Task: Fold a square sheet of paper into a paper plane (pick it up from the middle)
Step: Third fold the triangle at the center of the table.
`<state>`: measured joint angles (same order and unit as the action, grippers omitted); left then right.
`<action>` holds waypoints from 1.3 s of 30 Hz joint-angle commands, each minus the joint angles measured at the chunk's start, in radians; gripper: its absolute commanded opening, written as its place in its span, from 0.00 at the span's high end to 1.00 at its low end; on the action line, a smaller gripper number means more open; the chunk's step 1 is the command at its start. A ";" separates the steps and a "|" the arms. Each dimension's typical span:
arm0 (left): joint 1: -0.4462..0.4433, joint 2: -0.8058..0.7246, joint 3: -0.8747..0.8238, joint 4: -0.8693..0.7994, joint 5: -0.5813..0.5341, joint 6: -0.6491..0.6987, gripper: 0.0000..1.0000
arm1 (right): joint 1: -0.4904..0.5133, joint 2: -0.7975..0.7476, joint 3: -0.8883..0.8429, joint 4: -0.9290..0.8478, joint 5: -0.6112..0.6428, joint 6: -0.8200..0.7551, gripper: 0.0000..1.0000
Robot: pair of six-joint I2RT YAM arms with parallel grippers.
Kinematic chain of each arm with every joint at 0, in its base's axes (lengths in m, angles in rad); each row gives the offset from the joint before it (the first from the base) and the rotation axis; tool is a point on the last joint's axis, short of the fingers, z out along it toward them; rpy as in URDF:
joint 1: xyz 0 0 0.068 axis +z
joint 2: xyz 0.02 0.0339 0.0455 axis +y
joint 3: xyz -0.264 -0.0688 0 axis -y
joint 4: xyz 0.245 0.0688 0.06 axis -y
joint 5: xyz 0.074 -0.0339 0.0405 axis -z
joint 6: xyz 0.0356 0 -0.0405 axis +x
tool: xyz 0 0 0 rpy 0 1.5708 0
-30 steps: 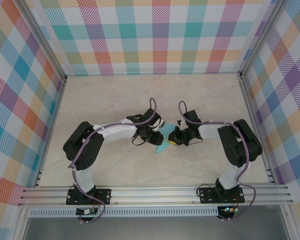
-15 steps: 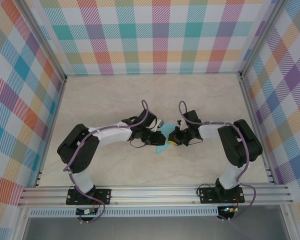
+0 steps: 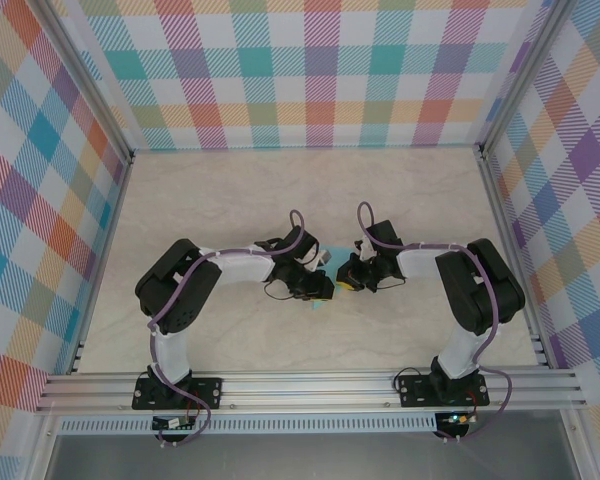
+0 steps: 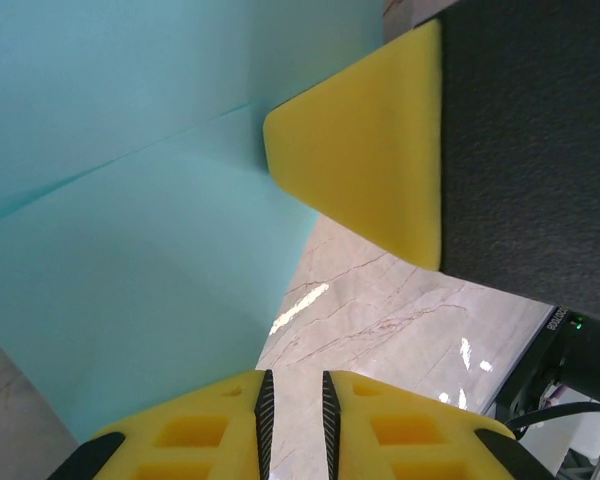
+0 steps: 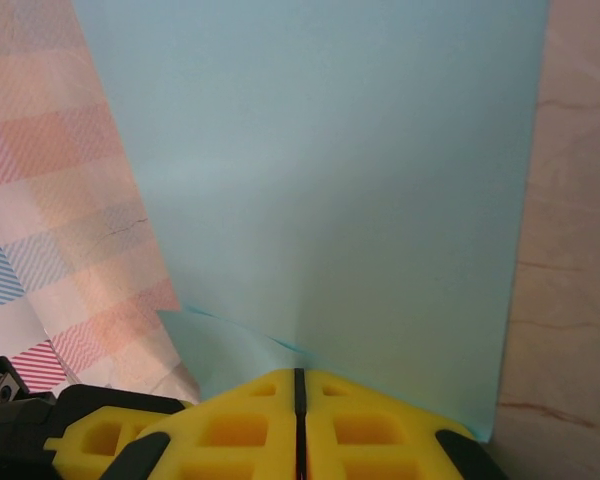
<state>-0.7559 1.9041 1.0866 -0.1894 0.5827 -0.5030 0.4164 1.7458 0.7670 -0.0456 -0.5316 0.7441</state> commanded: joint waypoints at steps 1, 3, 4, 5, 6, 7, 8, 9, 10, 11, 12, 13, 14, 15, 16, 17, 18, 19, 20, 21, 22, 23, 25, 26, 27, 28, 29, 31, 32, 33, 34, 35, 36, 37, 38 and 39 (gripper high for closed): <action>-0.001 0.016 0.033 -0.066 -0.027 0.038 0.78 | -0.001 0.037 -0.019 -0.057 0.088 -0.011 0.91; -0.002 0.020 0.030 -0.080 -0.051 0.050 0.78 | -0.001 0.037 -0.020 -0.062 0.091 -0.014 0.91; -0.001 0.024 0.026 -0.080 -0.055 0.054 0.78 | -0.001 0.038 -0.020 -0.065 0.094 -0.014 0.92; -0.002 0.027 0.025 -0.096 -0.058 0.058 0.78 | -0.001 0.037 -0.019 -0.068 0.099 -0.015 0.91; -0.002 0.031 0.020 -0.116 -0.058 0.060 0.78 | 0.000 0.038 -0.020 -0.072 0.102 -0.018 0.91; -0.001 0.034 0.017 -0.118 -0.054 0.062 0.79 | -0.001 0.040 -0.020 -0.073 0.103 -0.019 0.91; -0.001 0.036 0.013 -0.118 -0.053 0.064 0.79 | -0.001 0.042 -0.020 -0.074 0.106 -0.019 0.91; -0.001 0.038 0.007 -0.118 -0.055 0.061 0.79 | -0.001 0.045 -0.020 -0.074 0.105 -0.020 0.92; -0.002 0.039 0.001 -0.117 -0.056 0.064 0.79 | -0.001 0.046 -0.020 -0.076 0.107 -0.020 0.92; -0.001 0.039 -0.001 -0.124 -0.060 0.067 0.79 | 0.000 0.048 -0.020 -0.078 0.108 -0.021 0.92; -0.001 0.038 -0.004 -0.136 -0.062 0.070 0.79 | -0.001 0.049 -0.019 -0.080 0.110 -0.023 0.92; -0.001 0.037 -0.010 -0.147 -0.060 0.076 0.79 | -0.001 0.049 -0.020 -0.082 0.111 -0.023 0.92; -0.001 0.033 -0.016 -0.153 -0.062 0.080 0.79 | -0.001 0.049 -0.020 -0.084 0.112 -0.025 0.91; -0.001 0.028 -0.023 -0.159 -0.067 0.082 0.79 | -0.002 0.049 -0.019 -0.085 0.112 -0.025 0.91; -0.002 0.021 -0.032 -0.161 -0.069 0.085 0.79 | 0.000 0.049 -0.018 -0.087 0.113 -0.026 0.91; -0.001 0.016 -0.038 -0.160 -0.070 0.084 0.79 | -0.001 0.050 -0.017 -0.089 0.114 -0.026 0.91; -0.001 0.011 -0.042 -0.159 -0.063 0.084 0.79 | 0.000 0.052 -0.015 -0.093 0.116 -0.028 0.92; -0.001 0.005 -0.043 -0.155 -0.054 0.083 0.79 | -0.001 0.053 -0.012 -0.097 0.118 -0.028 0.92; -0.001 -0.001 -0.046 -0.151 -0.044 0.079 0.79 | -0.001 0.054 -0.010 -0.098 0.119 -0.028 0.92; -0.002 -0.011 -0.049 -0.144 -0.038 0.074 0.79 | -0.001 0.054 -0.011 -0.097 0.119 -0.028 0.92; -0.001 -0.020 -0.048 -0.141 -0.037 0.073 0.79 | 0.000 0.055 -0.011 -0.097 0.120 -0.028 0.92; -0.001 -0.025 -0.045 -0.149 -0.041 0.074 0.79 | -0.001 0.054 -0.009 -0.098 0.120 -0.028 0.92; -0.002 -0.030 -0.035 -0.175 -0.060 0.084 0.79 | -0.001 0.054 -0.007 -0.102 0.123 -0.027 0.92; -0.001 -0.031 -0.033 -0.185 -0.064 0.085 0.79 | -0.001 0.054 -0.008 -0.102 0.124 -0.028 0.92; -0.002 -0.026 -0.035 -0.188 -0.063 0.087 0.79 | -0.001 0.052 -0.008 -0.103 0.125 -0.028 0.92; 0.000 -0.022 -0.040 -0.187 -0.055 0.086 0.79 | -0.001 0.052 -0.008 -0.105 0.124 -0.028 0.92; -0.002 -0.020 -0.045 -0.185 -0.049 0.086 0.79 | -0.001 0.052 -0.008 -0.104 0.124 -0.027 0.92; -0.002 -0.022 -0.057 -0.189 -0.047 0.088 0.79 | -0.001 0.050 -0.007 -0.106 0.125 -0.029 0.92; -0.001 -0.023 -0.060 -0.198 -0.054 0.092 0.79 | -0.001 0.049 -0.008 -0.109 0.127 -0.029 0.92; -0.001 -0.028 -0.061 -0.209 -0.065 0.096 0.78 | -0.001 0.049 -0.007 -0.111 0.127 -0.029 0.92; 0.000 -0.032 -0.063 -0.216 -0.075 0.099 0.79 | -0.001 0.049 -0.008 -0.110 0.128 -0.030 0.92; -0.001 -0.037 -0.063 -0.219 -0.084 0.100 0.79 | -0.001 0.049 -0.006 -0.110 0.127 -0.029 0.91; -0.002 -0.044 -0.063 -0.220 -0.092 0.099 0.79 | -0.001 0.051 -0.006 -0.111 0.126 -0.029 0.91; -0.002 -0.049 -0.058 -0.219 -0.093 0.099 0.78 | 0.000 0.051 -0.005 -0.111 0.125 -0.029 0.92; -0.002 -0.054 -0.055 -0.216 -0.091 0.098 0.79 | -0.001 0.052 -0.004 -0.111 0.125 -0.030 0.92; -0.001 -0.059 -0.049 -0.211 -0.089 0.093 0.78 | 0.000 0.051 -0.005 -0.113 0.126 -0.030 0.92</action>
<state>-0.7559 1.8713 1.0565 -0.2935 0.5209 -0.4229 0.4164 1.7470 0.7761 -0.0658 -0.5171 0.7399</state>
